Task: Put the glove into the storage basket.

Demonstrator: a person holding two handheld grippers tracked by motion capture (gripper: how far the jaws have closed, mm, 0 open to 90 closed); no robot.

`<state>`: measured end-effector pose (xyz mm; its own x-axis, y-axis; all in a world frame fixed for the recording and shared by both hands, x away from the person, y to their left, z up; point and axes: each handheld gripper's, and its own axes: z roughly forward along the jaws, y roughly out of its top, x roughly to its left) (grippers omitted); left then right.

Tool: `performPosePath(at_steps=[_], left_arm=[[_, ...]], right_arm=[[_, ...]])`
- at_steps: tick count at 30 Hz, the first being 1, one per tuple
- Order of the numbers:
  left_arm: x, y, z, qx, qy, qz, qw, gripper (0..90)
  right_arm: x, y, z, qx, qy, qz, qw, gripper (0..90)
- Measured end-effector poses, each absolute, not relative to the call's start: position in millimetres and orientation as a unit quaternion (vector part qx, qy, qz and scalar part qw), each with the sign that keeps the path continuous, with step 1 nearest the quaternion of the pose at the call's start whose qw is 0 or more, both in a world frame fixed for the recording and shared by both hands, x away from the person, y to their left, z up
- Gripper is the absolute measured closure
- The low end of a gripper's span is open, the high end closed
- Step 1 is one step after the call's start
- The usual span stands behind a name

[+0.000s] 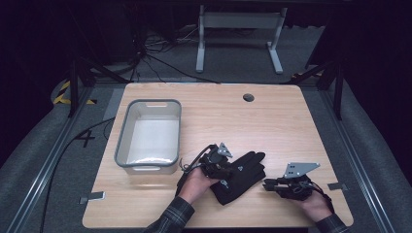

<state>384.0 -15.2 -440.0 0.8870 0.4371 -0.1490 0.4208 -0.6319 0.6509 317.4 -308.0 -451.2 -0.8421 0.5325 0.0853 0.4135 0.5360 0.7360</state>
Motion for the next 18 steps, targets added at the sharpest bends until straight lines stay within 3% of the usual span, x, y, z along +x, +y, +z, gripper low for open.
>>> performPosePath(at_steps=[7,14,18], left_arm=[[394.1,-24.4,-446.8,0.906,0.242,0.010,0.346,35.5],[396.0,-27.6,-451.9,0.909,0.235,0.000,0.345,31.9],[392.6,-27.0,-445.1,0.905,0.233,-0.004,0.357,31.8]], right_arm=[[320.3,-343.0,-453.1,0.320,0.857,0.385,0.119,49.9],[326.6,-359.7,-460.0,0.343,0.849,0.375,0.143,37.1],[328.3,-362.1,-460.9,0.350,0.846,0.374,0.150,36.6]])
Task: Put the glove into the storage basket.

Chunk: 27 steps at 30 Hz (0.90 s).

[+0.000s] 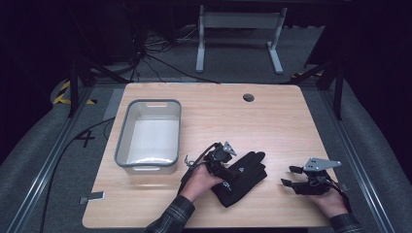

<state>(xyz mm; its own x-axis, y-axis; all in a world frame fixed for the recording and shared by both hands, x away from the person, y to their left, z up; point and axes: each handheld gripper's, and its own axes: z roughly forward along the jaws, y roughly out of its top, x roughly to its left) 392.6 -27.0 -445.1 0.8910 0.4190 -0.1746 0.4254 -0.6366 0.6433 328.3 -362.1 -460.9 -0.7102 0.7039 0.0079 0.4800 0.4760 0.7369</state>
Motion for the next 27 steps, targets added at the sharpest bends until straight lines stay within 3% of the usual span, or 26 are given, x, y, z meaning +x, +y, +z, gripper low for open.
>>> performPosePath(at_steps=[8,13,19,23,27], left_arm=[[389.8,-36.1,-453.9,0.904,0.237,-0.016,0.356,23.6],[389.2,-38.0,-457.9,0.905,0.233,-0.020,0.355,23.7],[386.3,-37.6,-457.4,0.905,0.223,-0.039,0.361,42.1],[387.3,-37.3,-457.8,0.903,0.217,-0.075,0.363,60.2],[386.7,-37.3,-452.4,0.903,0.219,-0.075,0.363,73.9]], right_arm=[[328.6,-360.9,-463.0,0.347,0.849,0.368,0.152,35.1],[328.3,-360.1,-464.6,0.343,0.850,0.368,0.156,32.9],[327.5,-358.9,-465.5,0.339,0.852,0.367,0.160,31.1],[327.5,-358.6,-466.5,0.336,0.851,0.369,0.161,29.1],[327.7,-358.4,-467.9,0.334,0.850,0.374,0.162,26.6]])
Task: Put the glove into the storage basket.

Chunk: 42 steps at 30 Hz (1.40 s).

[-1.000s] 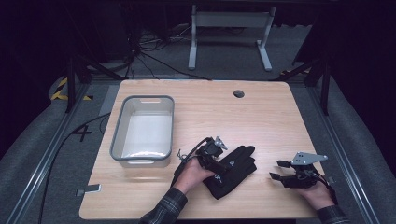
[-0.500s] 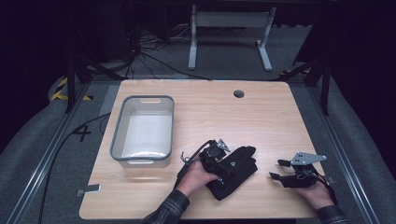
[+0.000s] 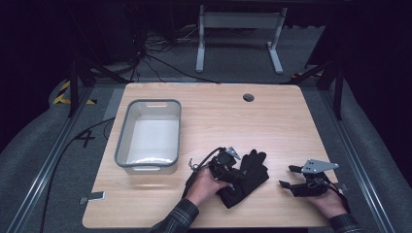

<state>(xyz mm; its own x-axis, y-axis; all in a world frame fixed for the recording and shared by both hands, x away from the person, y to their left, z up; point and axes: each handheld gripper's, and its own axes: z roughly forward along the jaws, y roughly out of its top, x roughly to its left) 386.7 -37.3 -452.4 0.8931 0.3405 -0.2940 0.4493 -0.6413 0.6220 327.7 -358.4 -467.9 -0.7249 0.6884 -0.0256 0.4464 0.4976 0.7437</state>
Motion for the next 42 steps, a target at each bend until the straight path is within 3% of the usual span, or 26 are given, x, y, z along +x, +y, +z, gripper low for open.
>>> performPosePath(at_steps=[3,9,19,30,42], left_arm=[[386.7,-34.6,-448.8,0.900,0.220,-0.076,0.368,78.7],[388.6,-25.9,-432.7,0.892,0.224,-0.087,0.383,79.4],[398.0,2.3,-392.9,0.884,0.242,-0.052,0.397,79.3],[412.3,52.4,-349.7,0.871,0.270,-0.013,0.409,79.1],[424.1,123.7,-327.9,0.847,0.326,0.027,0.419,79.1]], right_arm=[[328.0,-358.1,-468.0,0.334,0.851,0.372,0.161,23.7],[328.5,-357.9,-468.2,0.338,0.850,0.370,0.162,21.3],[328.8,-357.8,-468.2,0.340,0.850,0.369,0.162,20.2],[329.6,-357.5,-468.5,0.344,0.848,0.367,0.164,18.1],[329.8,-357.5,-468.5,0.346,0.848,0.366,0.165,18.1]])
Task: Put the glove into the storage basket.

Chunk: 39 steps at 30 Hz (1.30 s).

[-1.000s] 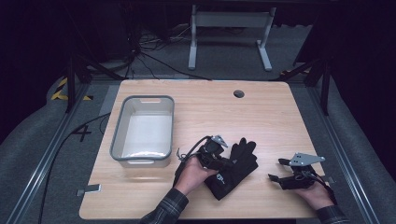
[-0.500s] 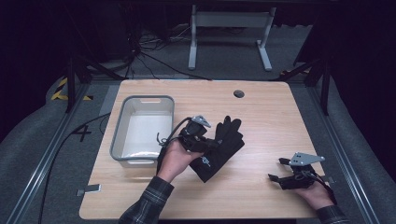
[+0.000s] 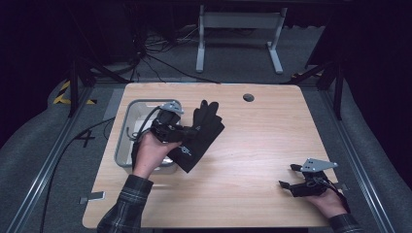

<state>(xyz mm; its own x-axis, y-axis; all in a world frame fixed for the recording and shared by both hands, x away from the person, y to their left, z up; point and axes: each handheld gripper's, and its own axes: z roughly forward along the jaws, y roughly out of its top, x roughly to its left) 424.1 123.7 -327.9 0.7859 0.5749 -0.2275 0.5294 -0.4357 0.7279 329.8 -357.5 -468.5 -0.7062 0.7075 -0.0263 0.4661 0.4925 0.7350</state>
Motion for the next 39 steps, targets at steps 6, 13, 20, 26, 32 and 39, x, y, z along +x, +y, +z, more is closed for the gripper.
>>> performPosePath(at_steps=[6,13,20,26,32,39], left_arm=[[429.4,160.3,-326.1,0.832,0.361,0.042,0.419,79.0],[437.5,196.6,-328.7,0.817,0.401,0.062,0.410,79.0],[450.9,220.1,-354.3,0.806,0.440,0.053,0.393,79.0],[460.2,227.0,-381.2,0.804,0.460,0.032,0.375,78.8],[467.3,232.2,-398.6,0.799,0.480,0.029,0.360,75.5],[467.9,234.7,-396.8,0.791,0.491,0.065,0.358,42.0]], right_arm=[[330.0,-357.4,-468.4,0.348,0.847,0.366,0.165,18.0],[330.1,-357.3,-468.5,0.349,0.847,0.366,0.165,18.1],[330.1,-357.2,-468.5,0.349,0.846,0.367,0.165,18.0],[330.2,-357.2,-468.5,0.350,0.846,0.367,0.166,18.1],[330.2,-357.2,-468.5,0.351,0.846,0.366,0.166,18.0],[330.3,-357.4,-468.4,0.352,0.845,0.366,0.167,18.1]])
